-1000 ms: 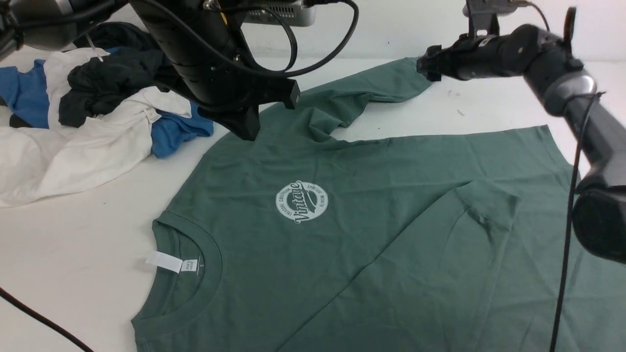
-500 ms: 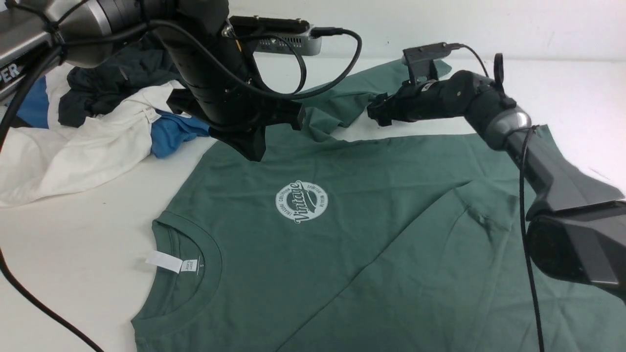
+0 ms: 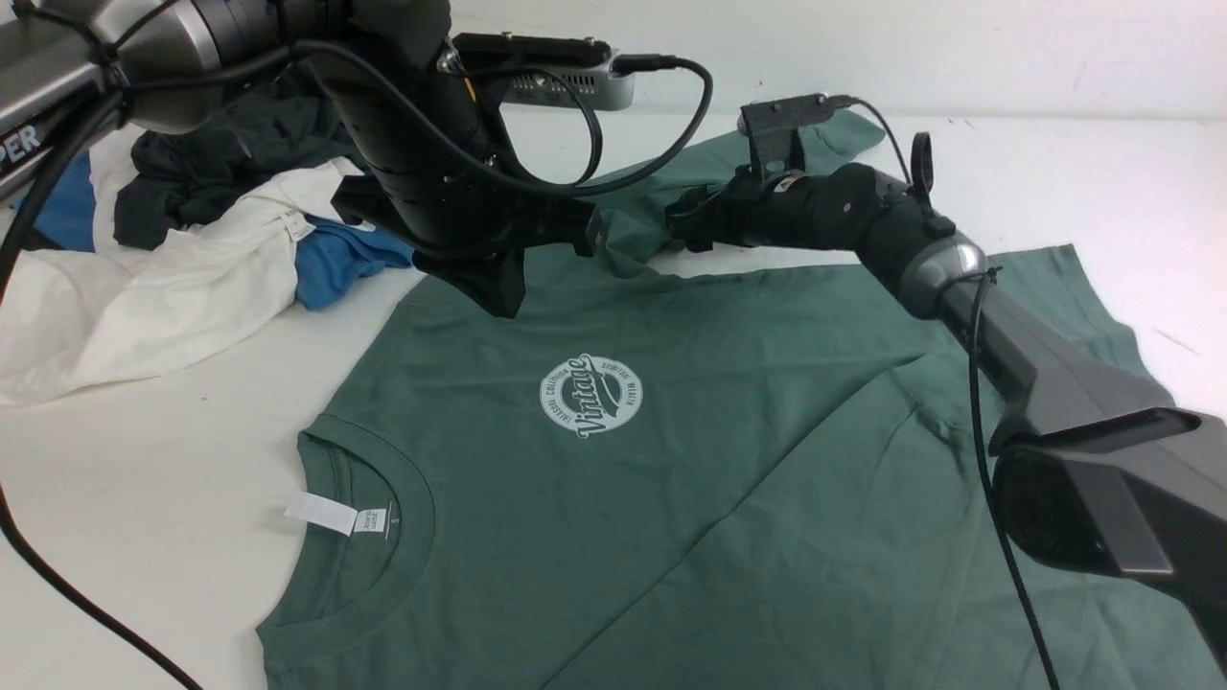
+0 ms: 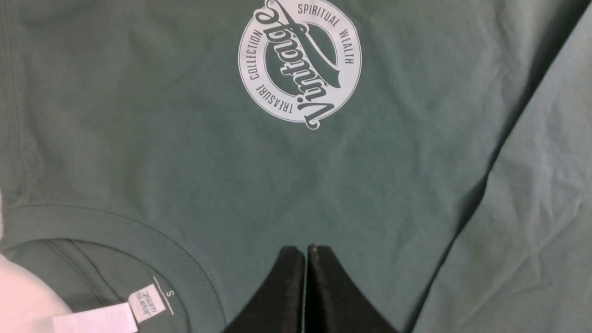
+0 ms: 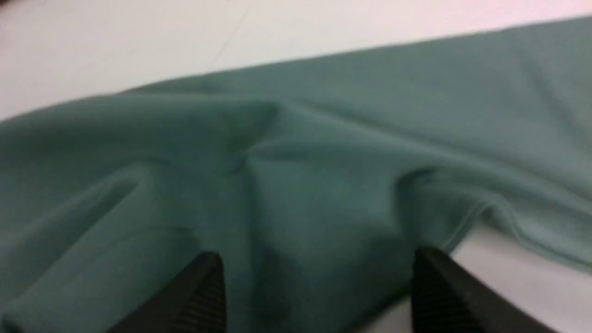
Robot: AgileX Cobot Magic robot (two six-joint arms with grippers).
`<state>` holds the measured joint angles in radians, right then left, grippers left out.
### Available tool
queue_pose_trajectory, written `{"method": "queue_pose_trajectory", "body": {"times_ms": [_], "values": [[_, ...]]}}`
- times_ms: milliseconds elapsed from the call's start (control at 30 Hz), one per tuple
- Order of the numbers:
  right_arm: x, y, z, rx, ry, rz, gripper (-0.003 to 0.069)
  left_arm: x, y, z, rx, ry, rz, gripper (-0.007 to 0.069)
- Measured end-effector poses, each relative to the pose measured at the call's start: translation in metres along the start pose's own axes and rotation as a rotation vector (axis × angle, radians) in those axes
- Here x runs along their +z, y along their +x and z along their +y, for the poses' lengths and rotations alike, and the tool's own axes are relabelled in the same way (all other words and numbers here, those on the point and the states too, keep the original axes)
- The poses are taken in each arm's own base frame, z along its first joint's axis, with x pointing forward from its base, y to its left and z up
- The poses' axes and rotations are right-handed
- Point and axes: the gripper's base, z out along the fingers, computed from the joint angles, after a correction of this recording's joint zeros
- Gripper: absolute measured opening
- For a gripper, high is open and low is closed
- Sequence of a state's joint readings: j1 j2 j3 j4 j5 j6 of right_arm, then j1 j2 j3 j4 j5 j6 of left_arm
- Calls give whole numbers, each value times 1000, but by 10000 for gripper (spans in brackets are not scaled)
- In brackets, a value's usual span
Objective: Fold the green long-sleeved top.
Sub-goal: Hold the cuff with your right arm as far away from the cuff
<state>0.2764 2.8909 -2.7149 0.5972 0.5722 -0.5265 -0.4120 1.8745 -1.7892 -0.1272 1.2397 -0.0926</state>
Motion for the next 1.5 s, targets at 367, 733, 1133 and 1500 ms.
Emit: {"method": "queue_pose_trajectory", "body": {"times_ms": [367, 733, 1133, 1500], "values": [[-9, -2, 9, 4, -97, 120, 36, 0, 0, 0, 1, -1, 0, -4], [-76, -58, 6, -53, -207, 279, 10, 0, 0, 3, 12, -32, -3, -4], [-140, -114, 24, 88, -91, 341, 10, 0, 0, 5, 18, -49, -5, -4], [-117, -43, 74, 100, -120, 670, 46, 0, -1, 5, 17, -50, -5, -4]]}}
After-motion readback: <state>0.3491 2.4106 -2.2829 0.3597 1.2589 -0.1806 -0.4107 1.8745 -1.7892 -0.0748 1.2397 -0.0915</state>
